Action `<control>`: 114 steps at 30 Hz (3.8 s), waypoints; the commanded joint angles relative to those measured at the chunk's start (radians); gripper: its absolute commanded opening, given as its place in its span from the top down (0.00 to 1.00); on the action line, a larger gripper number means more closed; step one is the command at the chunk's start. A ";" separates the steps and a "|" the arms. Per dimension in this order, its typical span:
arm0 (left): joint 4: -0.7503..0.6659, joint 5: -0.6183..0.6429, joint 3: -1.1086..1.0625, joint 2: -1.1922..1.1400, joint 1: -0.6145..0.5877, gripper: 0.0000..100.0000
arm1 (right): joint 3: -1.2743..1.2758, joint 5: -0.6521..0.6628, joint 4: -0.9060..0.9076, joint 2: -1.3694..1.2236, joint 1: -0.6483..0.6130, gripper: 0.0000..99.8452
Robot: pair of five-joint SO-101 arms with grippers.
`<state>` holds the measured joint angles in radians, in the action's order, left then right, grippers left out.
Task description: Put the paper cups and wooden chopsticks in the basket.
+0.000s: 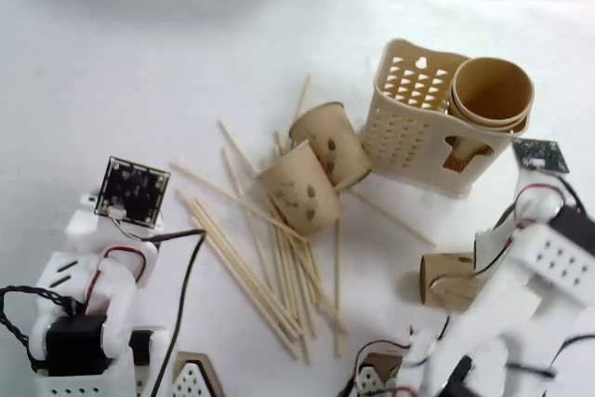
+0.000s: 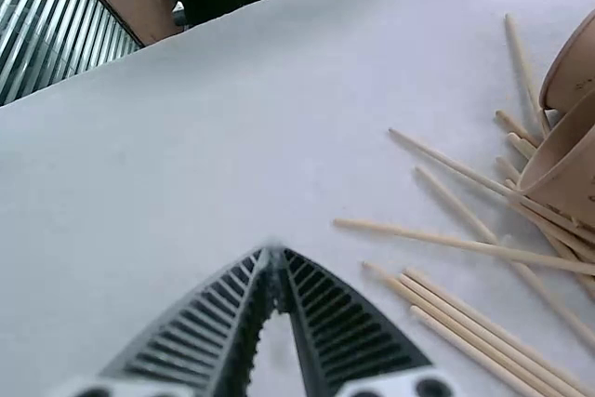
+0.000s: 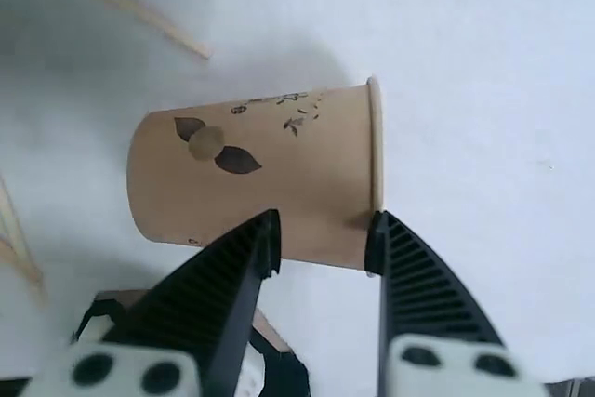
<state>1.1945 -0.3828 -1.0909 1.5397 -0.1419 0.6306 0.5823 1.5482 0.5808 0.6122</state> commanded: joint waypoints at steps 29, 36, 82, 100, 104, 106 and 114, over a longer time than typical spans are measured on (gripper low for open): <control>-0.005 -0.008 -0.044 -0.004 -0.010 0.97 | -0.057 -0.003 -0.027 -0.160 0.097 0.84; -0.005 -0.008 -0.043 -0.004 -0.010 0.97 | -0.040 0.000 -0.042 -0.274 0.065 0.85; 0.158 -0.325 0.868 -1.153 0.186 0.76 | -0.259 0.160 0.170 0.300 -0.079 0.98; 0.107 -0.388 1.022 -1.508 0.478 0.75 | -0.198 0.160 0.166 0.297 -0.081 0.98; 0.069 -0.388 1.028 -1.596 0.475 0.75 | -0.196 0.160 0.166 0.295 -0.085 0.98; 0.069 -0.388 1.028 -1.621 0.484 0.76 | -0.196 0.160 0.166 0.295 -0.085 0.98; 0.075 -0.387 1.017 -1.629 0.533 0.82 | -0.196 0.160 0.166 0.295 -0.087 0.98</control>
<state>1.2835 -0.7649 -0.1120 -0.0990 0.3613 0.4388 0.7327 1.7093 0.8646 0.5278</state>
